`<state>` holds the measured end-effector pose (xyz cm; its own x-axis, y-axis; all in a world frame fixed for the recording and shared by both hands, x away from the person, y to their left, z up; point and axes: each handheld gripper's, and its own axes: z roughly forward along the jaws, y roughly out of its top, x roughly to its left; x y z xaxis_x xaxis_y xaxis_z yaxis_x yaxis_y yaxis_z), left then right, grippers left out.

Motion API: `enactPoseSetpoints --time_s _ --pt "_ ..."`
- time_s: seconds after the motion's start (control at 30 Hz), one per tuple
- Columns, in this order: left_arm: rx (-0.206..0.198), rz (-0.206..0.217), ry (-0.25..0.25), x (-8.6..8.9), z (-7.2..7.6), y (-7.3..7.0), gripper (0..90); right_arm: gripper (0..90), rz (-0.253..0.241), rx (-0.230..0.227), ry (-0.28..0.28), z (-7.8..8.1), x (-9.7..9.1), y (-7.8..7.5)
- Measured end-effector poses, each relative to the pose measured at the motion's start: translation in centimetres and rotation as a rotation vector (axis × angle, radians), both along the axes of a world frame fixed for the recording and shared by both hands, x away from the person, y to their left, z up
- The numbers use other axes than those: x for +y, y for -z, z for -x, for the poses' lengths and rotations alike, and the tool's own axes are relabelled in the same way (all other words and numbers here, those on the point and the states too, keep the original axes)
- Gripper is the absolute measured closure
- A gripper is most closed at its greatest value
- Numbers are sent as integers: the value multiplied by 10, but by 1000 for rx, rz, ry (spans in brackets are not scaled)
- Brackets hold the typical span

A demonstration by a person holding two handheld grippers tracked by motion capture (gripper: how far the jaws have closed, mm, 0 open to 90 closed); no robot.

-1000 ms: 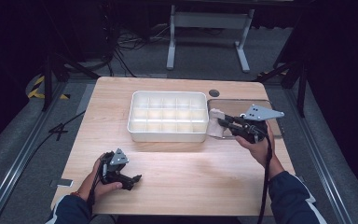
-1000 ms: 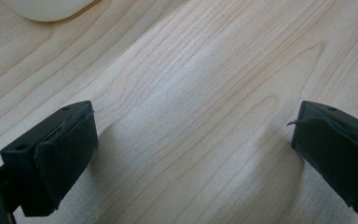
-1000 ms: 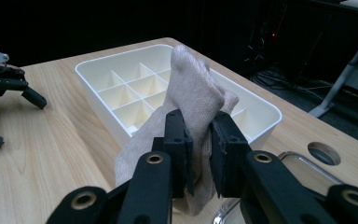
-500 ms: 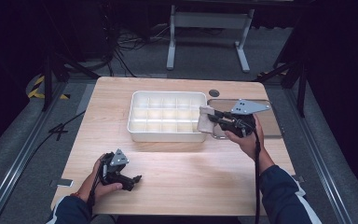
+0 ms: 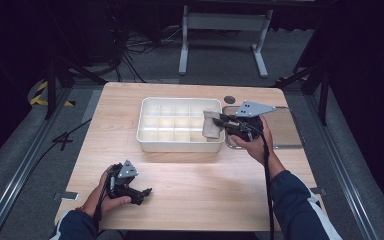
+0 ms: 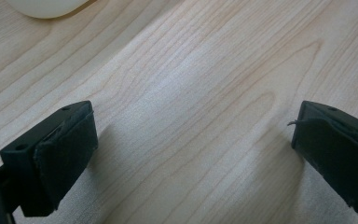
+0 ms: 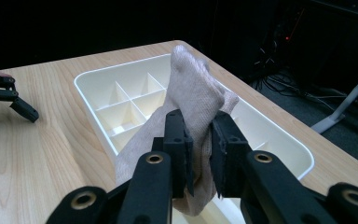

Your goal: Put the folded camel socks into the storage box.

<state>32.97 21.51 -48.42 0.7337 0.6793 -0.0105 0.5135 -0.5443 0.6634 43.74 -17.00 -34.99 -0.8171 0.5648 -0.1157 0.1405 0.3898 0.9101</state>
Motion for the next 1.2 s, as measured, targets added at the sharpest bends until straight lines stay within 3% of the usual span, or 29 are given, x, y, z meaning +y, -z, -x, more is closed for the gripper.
enactPoseSetpoints --time_s 0.6,1.2 --pt "-1 -8 4 0 1 0 4 780 37 26 -5 -21 30 19" --pt "1 -5 3 0 1 0 4 780 88 67 23 -38 40 43"
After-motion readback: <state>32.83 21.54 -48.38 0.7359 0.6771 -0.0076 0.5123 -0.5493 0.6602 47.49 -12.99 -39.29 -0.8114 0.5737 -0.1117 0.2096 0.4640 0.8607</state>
